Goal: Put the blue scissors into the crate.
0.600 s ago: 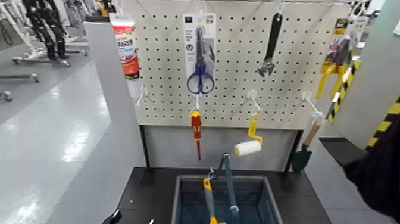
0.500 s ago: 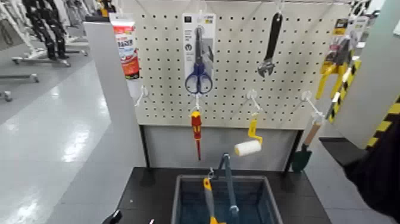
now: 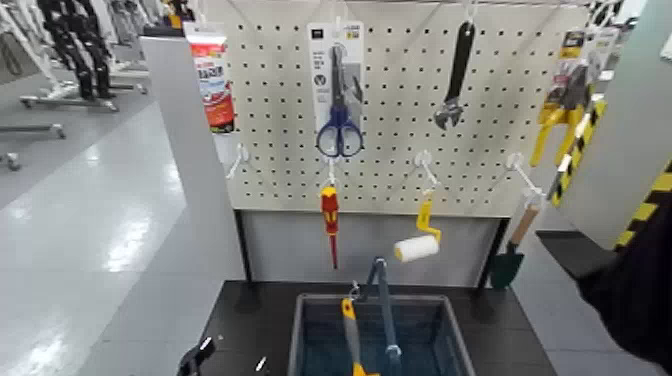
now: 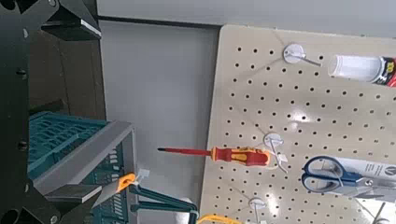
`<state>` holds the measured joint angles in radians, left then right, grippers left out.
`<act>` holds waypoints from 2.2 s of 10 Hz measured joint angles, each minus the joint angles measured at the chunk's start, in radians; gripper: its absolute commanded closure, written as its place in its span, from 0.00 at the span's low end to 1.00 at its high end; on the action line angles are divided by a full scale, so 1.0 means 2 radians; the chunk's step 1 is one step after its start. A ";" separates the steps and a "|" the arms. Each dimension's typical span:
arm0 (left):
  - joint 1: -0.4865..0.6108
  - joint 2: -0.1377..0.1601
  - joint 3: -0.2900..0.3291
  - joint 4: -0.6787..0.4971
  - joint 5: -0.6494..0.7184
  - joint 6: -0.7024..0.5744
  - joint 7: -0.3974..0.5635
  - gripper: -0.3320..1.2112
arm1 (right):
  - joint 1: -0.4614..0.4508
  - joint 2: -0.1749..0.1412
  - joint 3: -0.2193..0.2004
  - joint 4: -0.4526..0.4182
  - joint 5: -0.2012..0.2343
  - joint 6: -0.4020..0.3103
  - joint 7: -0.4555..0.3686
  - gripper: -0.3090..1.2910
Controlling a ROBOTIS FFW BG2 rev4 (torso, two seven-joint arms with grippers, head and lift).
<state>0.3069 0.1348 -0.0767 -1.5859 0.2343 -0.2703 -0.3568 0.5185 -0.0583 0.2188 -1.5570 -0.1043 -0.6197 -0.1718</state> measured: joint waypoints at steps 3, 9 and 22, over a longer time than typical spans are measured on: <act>-0.029 0.007 0.000 -0.031 0.001 0.034 -0.007 0.31 | 0.000 0.000 0.000 0.000 0.000 0.000 0.000 0.25; -0.122 0.030 0.011 -0.060 0.016 0.124 -0.080 0.31 | -0.003 0.001 0.003 0.002 0.000 0.000 0.000 0.25; -0.319 0.042 -0.065 0.025 0.050 0.096 -0.166 0.32 | -0.011 -0.002 0.009 0.007 -0.006 0.001 0.007 0.25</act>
<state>-0.3320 0.2197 -0.2061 -1.5358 0.3341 -0.0779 -0.6889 0.4956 -0.0628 0.2375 -1.5431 -0.1160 -0.6174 -0.1586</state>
